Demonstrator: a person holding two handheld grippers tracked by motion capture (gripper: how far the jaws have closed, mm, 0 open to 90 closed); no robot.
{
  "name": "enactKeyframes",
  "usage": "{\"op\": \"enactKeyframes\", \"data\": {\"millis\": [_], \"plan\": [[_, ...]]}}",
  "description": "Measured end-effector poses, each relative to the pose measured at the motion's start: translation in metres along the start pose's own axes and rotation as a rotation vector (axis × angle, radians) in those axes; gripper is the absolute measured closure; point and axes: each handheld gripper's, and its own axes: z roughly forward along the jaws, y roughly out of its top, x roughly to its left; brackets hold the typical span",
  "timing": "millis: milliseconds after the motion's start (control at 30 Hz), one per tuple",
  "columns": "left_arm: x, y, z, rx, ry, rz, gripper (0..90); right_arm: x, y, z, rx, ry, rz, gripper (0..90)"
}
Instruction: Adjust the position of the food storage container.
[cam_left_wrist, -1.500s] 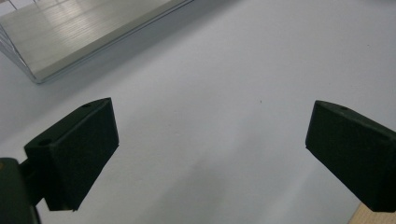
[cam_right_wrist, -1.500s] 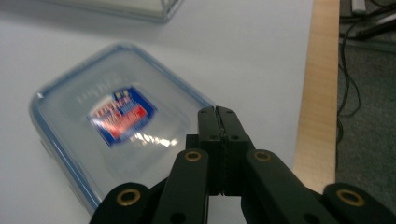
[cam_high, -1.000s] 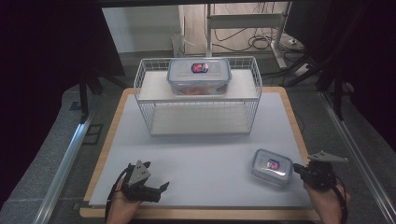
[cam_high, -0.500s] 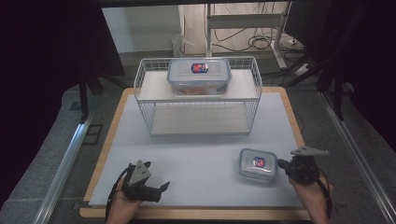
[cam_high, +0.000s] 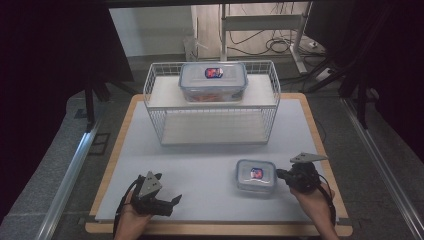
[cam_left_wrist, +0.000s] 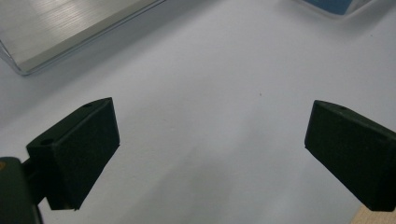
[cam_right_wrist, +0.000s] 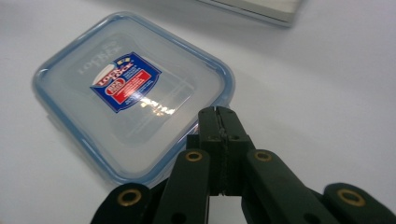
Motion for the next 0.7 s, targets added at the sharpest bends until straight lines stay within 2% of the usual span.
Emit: {"op": "enactKeyframes", "data": {"millis": [100, 333, 367, 633, 700], "plan": [[0.0, 0.0, 0.0, 0.002, -0.001, 0.0, 2.9, 0.009, 0.004, 0.006, 0.002, 0.011, -0.023, 89.8], [0.0, 0.0, 0.0, 0.004, -0.002, -0.002, 2.9, 0.029, 0.015, 0.022, 0.009, 0.064, -0.055, 89.8], [0.0, 0.0, 0.0, 0.004, -0.002, -0.002, 2.9, 0.036, 0.018, 0.027, 0.01, 0.078, -0.067, 89.8], [0.0, 0.0, 0.001, 0.008, -0.007, -0.004, 2.9, 0.055, 0.029, 0.044, 0.01, 0.113, -0.098, 89.8], [0.0, 0.0, 0.001, 0.009, -0.008, -0.006, 2.9, 0.056, 0.03, 0.045, 0.009, 0.117, -0.099, 89.8]]}}
